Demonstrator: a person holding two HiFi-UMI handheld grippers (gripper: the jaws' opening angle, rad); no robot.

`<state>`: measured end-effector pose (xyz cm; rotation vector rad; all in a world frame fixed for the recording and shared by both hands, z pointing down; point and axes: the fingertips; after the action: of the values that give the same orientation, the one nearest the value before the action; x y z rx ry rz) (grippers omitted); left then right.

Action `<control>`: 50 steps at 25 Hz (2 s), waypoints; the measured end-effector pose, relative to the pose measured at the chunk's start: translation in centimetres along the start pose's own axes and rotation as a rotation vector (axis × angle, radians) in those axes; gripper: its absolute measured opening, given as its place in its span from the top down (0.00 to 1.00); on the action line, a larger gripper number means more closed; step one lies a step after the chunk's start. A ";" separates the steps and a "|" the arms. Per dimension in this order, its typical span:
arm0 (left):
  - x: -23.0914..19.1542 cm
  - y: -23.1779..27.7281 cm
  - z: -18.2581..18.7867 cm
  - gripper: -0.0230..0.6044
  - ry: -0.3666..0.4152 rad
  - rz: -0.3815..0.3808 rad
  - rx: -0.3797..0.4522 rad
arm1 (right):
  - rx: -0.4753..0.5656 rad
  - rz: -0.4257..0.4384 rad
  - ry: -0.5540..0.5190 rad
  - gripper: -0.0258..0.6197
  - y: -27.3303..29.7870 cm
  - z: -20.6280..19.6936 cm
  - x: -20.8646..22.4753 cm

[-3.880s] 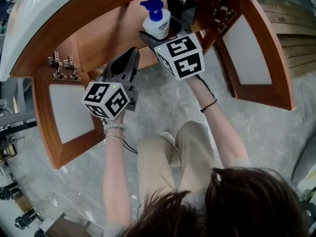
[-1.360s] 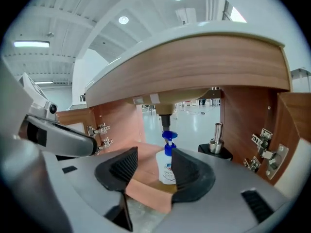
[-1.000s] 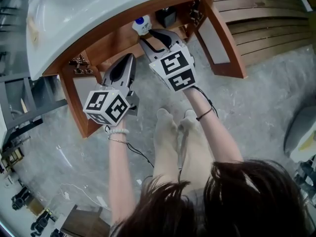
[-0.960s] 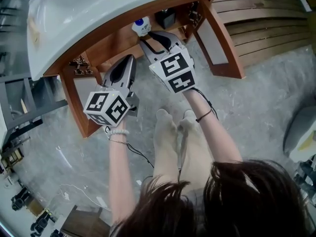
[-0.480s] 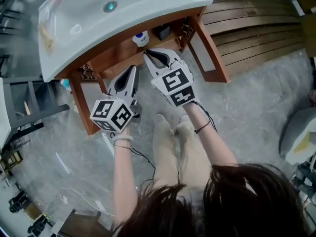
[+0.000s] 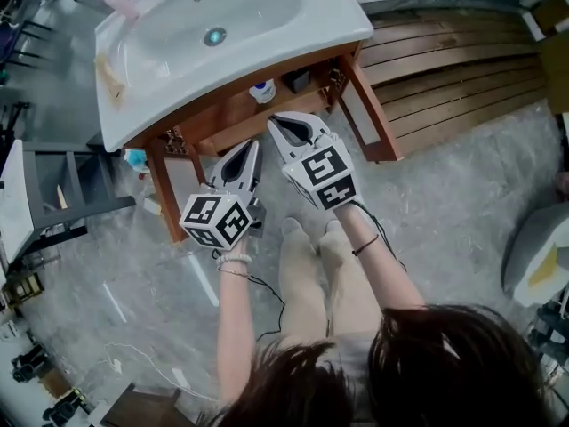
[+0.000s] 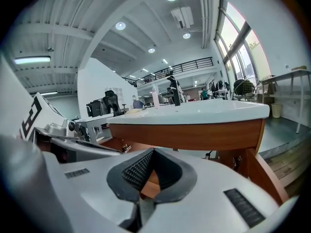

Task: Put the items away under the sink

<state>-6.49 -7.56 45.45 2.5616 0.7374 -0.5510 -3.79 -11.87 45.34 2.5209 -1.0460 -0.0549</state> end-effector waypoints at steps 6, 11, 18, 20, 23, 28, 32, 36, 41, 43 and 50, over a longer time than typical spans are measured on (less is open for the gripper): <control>0.5 -0.3 0.9 0.96 -0.009 0.002 0.027 | 0.011 0.008 -0.007 0.93 -0.6 1.1 -0.1; 0.8 -0.6 1.5 0.96 -0.006 0.009 0.037 | 0.019 0.022 0.013 0.93 -1.1 1.4 -0.2; 2.4 -1.6 3.2 0.96 0.001 0.019 0.065 | 0.033 0.034 0.021 0.93 -3.0 2.9 -0.4; 3.3 -1.9 3.9 0.96 0.010 0.020 0.078 | 0.049 0.040 0.021 0.93 -3.8 4.1 -0.4; 5.2 -2.4 5.1 0.96 0.032 0.019 0.096 | 0.077 0.039 0.014 0.93 -5.6 5.8 -0.5; 8.4 -3.8 6.9 0.96 0.064 0.013 0.132 | 0.116 0.052 0.031 0.93 -8.8 7.8 -0.9; 10.5 -5.4 8.1 0.96 0.048 0.009 0.194 | 0.138 0.088 0.036 0.93 -10.8 9.3 -1.8; 12.6 -6.5 9.0 0.96 0.077 0.009 0.204 | 0.161 0.127 0.013 0.93 -12.4 11.2 -2.6; 14.7 -8.6 10.8 0.96 0.112 0.031 0.247 | 0.201 0.176 0.004 0.93 -14.6 13.7 -4.2; 15.4 -9.1 11.2 0.96 0.138 0.036 0.246 | 0.213 0.192 0.009 0.93 -15.2 14.2 -4.7; 15.3 -11.0 13.0 0.96 0.153 0.051 0.289 | 0.228 0.243 0.001 0.93 -14.6 15.8 -6.4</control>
<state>-4.09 0.76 24.26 2.9083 0.6833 -0.4781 -1.58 -3.84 24.52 2.5675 -1.4215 0.1423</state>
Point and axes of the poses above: the fingertips, and each gripper's own axes: y forward along the fingers, x to its right, z out of its top, and after that the axes turned 7 degrees about -z, right-handed
